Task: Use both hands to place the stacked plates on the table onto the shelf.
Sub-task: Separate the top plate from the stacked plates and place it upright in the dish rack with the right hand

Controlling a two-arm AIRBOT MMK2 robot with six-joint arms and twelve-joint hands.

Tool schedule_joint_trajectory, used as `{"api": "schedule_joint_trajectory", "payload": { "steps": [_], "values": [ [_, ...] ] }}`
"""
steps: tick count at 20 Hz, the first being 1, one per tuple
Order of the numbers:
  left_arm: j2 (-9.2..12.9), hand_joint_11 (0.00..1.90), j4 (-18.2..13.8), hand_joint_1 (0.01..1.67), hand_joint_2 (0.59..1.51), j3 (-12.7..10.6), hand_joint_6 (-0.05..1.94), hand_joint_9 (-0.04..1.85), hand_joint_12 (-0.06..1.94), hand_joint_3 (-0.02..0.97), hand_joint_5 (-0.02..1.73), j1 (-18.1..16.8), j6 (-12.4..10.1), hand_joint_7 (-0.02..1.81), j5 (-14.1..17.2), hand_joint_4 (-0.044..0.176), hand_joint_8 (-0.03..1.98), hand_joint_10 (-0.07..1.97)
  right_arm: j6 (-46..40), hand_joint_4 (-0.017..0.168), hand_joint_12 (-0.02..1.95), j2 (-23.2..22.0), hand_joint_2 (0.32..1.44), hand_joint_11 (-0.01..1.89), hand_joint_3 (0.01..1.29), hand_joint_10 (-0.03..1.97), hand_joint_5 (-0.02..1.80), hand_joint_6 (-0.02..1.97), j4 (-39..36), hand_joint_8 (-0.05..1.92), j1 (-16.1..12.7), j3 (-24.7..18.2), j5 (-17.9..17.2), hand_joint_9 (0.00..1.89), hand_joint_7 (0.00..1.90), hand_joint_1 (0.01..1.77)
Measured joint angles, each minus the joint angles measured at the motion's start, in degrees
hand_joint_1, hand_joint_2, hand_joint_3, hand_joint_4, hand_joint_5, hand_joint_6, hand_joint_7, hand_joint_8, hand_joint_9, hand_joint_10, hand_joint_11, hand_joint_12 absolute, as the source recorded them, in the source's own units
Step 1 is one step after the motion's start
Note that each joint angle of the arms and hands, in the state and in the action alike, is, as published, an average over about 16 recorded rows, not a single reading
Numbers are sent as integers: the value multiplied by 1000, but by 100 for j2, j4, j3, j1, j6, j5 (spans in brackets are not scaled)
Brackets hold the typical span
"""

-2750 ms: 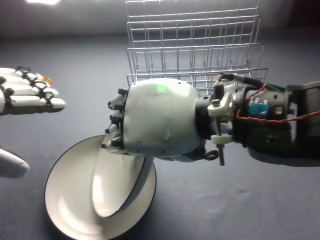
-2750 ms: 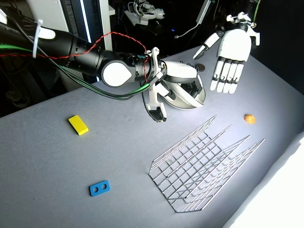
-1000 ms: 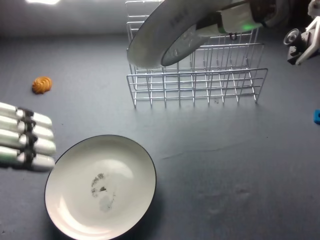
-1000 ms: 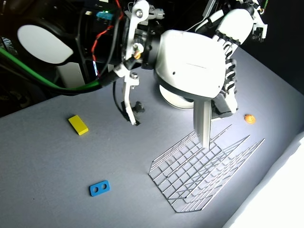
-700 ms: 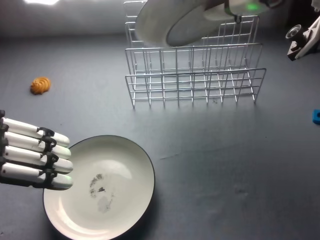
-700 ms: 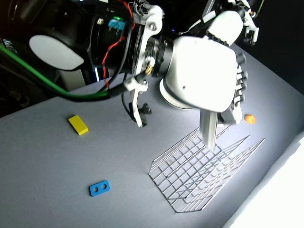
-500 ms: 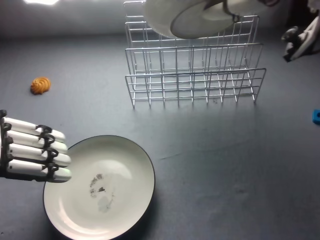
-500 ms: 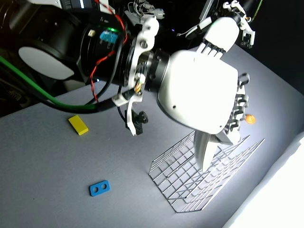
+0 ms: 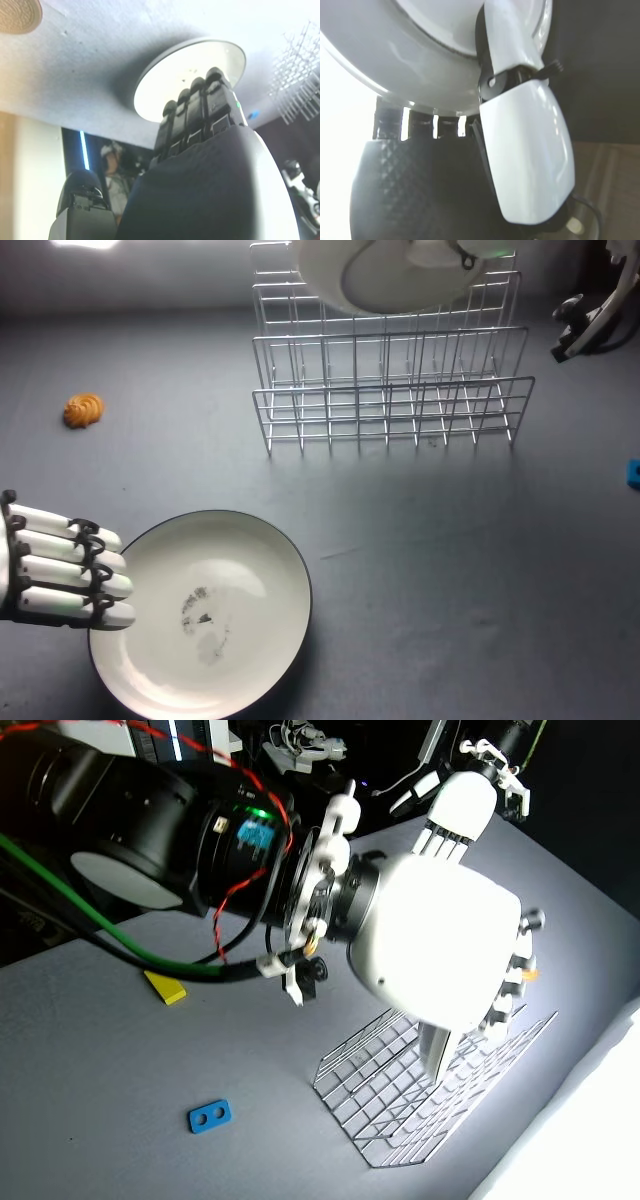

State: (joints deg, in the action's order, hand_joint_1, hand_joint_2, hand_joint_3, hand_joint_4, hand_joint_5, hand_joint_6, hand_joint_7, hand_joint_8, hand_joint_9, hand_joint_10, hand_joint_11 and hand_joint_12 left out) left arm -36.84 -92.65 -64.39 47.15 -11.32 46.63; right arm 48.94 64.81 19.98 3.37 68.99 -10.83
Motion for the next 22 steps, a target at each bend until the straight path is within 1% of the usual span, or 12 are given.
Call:
{"api": "schedule_joint_trajectory", "payload": {
  "steps": [6,12,17,22],
  "values": [
    [-167,13,1,18,1064,29,6,17,11,14,20,-52,-5,18,-194,1,8,6,-7,-3,1380,145,1053,784,16,1215,829,1149,443,1076,94,289,90,913,909,1356],
    [-315,14,-84,18,1061,64,6,17,12,14,20,-114,-50,18,-398,1,8,6,-4,2,1362,287,1053,797,16,1019,841,1120,792,1058,174,528,205,957,923,1347],
    [-345,14,-185,18,1058,129,6,17,4,14,19,-43,-169,18,-663,1,8,7,3,10,1356,391,1053,802,16,848,851,1101,1069,1057,236,706,301,987,932,1336],
    [-325,14,-291,17,1064,191,7,17,-7,14,19,144,-407,15,-1017,1,9,7,26,18,1351,464,1055,797,16,707,846,1099,1235,1078,316,818,366,1003,928,1316]
  ]
}}
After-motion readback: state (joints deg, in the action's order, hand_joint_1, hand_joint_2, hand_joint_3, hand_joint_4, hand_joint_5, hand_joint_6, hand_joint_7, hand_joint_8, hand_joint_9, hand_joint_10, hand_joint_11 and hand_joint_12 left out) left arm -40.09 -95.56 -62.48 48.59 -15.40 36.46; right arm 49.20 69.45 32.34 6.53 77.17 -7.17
